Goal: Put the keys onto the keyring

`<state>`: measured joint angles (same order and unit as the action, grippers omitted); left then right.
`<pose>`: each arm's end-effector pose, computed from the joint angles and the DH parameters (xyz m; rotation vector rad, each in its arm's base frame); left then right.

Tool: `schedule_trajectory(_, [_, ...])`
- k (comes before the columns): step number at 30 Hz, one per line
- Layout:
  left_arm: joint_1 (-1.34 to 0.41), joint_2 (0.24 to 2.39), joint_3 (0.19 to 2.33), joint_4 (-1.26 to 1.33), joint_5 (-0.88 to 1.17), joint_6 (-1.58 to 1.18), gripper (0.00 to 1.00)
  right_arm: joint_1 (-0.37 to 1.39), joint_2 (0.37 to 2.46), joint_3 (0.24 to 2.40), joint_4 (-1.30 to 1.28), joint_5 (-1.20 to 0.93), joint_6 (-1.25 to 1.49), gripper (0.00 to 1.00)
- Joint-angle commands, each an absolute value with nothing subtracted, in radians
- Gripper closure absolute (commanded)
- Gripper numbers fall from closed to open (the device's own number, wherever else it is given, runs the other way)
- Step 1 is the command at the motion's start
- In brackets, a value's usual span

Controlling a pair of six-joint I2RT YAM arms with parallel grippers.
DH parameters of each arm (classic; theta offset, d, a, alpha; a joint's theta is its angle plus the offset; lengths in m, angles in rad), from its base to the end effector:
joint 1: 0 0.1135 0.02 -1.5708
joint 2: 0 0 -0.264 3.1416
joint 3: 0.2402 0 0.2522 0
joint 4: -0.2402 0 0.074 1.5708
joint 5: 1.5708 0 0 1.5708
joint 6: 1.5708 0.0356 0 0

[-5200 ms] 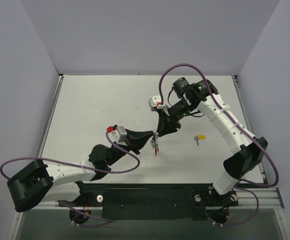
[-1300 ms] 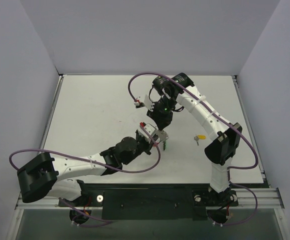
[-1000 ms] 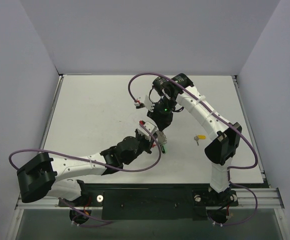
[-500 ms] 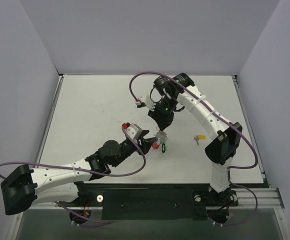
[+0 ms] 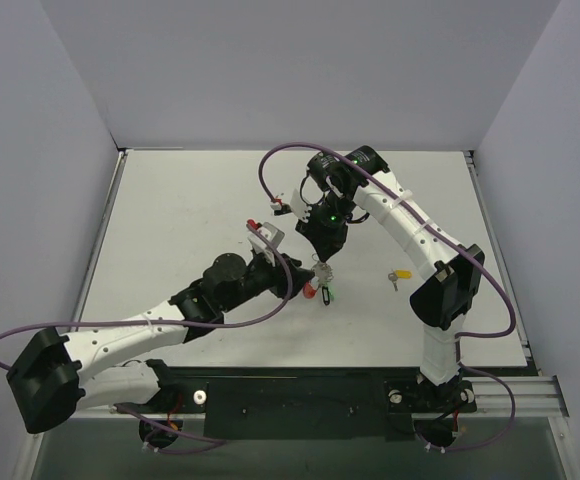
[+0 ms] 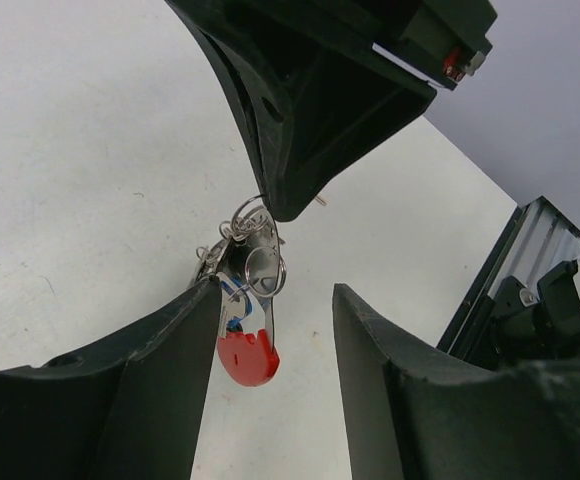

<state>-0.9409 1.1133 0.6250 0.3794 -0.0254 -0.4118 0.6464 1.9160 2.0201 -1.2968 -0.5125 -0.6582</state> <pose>0.1520 -0.2070 0.2765 0.4459 1.7233 -0.9814 0.2972 0.2461 0.3494 -1.7336 2.0483 0.6991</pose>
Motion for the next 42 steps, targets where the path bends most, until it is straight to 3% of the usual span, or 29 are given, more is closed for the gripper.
schedule_trajectory(1, [-0.940, 1.149, 0.704, 0.304, 0.043, -0.404, 0.43, 0.640, 1.901, 2.019, -1.430, -0.534, -0.652, 1.00])
schedule_trajectory(8, [-0.943, 1.209, 0.742, 0.236, 0.034, -0.368, 0.58, 0.640, 1.902, 2.019, -1.430, -0.535, -0.652, 1.00])
schedule_trajectory(20, [-0.951, 1.252, 0.781, 0.216, 0.045, -0.354, 0.72, 0.640, 1.907, 2.020, -1.428, -0.537, -0.650, 1.00])
schedule_trajectory(25, [-0.966, 1.273, 0.793, 0.212, 0.034, -0.345, 0.95, 0.638, 1.907, 2.020, -1.430, -0.537, -0.649, 1.00])
schedule_trajectory(27, [-0.976, 1.276, 0.799, 0.209, 0.020, -0.345, 1.00, 0.640, 1.905, 2.019, -1.430, -0.537, -0.649, 1.00])
schedule_trajectory(42, [-1.052, 1.206, 0.792, 0.212, -0.198, -0.284, 1.00, 0.643, 1.911, 1.987, -1.424, -0.538, -0.644, 1.00])
